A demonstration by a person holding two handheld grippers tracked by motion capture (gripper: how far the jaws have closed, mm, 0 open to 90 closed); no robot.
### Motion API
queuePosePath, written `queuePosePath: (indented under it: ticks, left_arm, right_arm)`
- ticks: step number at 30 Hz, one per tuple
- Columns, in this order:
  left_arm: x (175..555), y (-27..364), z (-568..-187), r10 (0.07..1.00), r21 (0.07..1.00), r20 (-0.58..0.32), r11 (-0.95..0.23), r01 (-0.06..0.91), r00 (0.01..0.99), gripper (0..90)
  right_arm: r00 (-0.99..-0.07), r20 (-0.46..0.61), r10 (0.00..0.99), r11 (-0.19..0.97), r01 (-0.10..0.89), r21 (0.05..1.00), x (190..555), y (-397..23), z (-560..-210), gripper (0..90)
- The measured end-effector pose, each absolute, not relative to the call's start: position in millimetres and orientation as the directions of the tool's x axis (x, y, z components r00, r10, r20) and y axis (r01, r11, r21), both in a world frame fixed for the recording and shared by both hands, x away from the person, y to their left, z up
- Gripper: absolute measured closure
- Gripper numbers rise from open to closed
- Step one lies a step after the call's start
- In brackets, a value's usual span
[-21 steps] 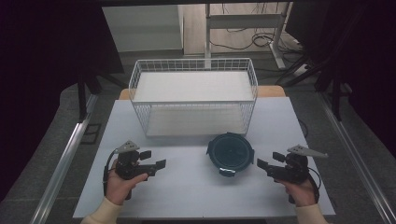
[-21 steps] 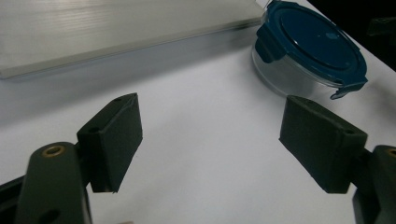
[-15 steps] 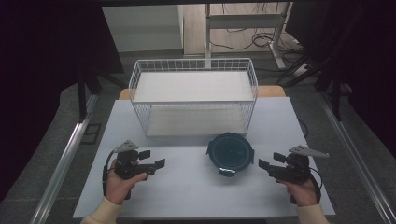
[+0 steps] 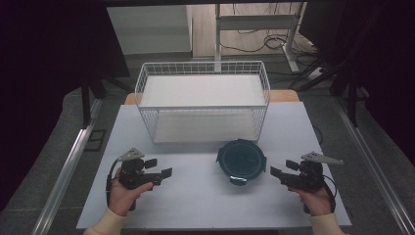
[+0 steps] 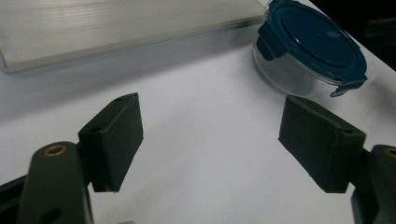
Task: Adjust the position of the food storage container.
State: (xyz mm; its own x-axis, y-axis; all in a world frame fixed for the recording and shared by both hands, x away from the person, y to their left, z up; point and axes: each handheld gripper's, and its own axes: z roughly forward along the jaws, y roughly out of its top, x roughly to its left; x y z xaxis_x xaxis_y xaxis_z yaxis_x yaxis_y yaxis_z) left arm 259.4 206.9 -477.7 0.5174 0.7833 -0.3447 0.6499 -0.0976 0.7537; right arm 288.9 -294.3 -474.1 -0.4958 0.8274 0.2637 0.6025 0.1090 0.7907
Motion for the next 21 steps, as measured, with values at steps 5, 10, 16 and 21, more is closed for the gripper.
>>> queuePosePath:
  ticks: [5, 10, 16, 21]
  left_arm:
    - [259.6, 206.1, -477.4, 0.782, 0.753, -0.352, -0.090, 0.652, 0.515, 21.2]
    - [259.5, 204.4, -478.7, 0.781, 0.749, -0.351, -0.097, 0.655, 0.517, 21.2]
    - [259.8, 205.7, -479.4, 0.783, 0.748, -0.351, -0.095, 0.656, 0.514, 21.2]
    - [260.7, 206.3, -479.6, 0.786, 0.749, -0.348, -0.095, 0.656, 0.511, 21.2]
  right_arm:
    - [-0.493, 0.263, 0.830, 0.107, 0.602, 0.791, 288.9, -296.6, -474.5, 23.3]
    - [-0.504, 0.263, 0.823, 0.115, 0.600, 0.791, 288.0, -296.5, -474.1, 24.8]
    - [-0.504, 0.260, 0.824, 0.120, 0.603, 0.789, 288.6, -295.3, -474.6, 25.8]
    - [-0.485, 0.230, 0.844, 0.117, 0.584, 0.803, 287.9, -295.1, -470.1, 24.9]
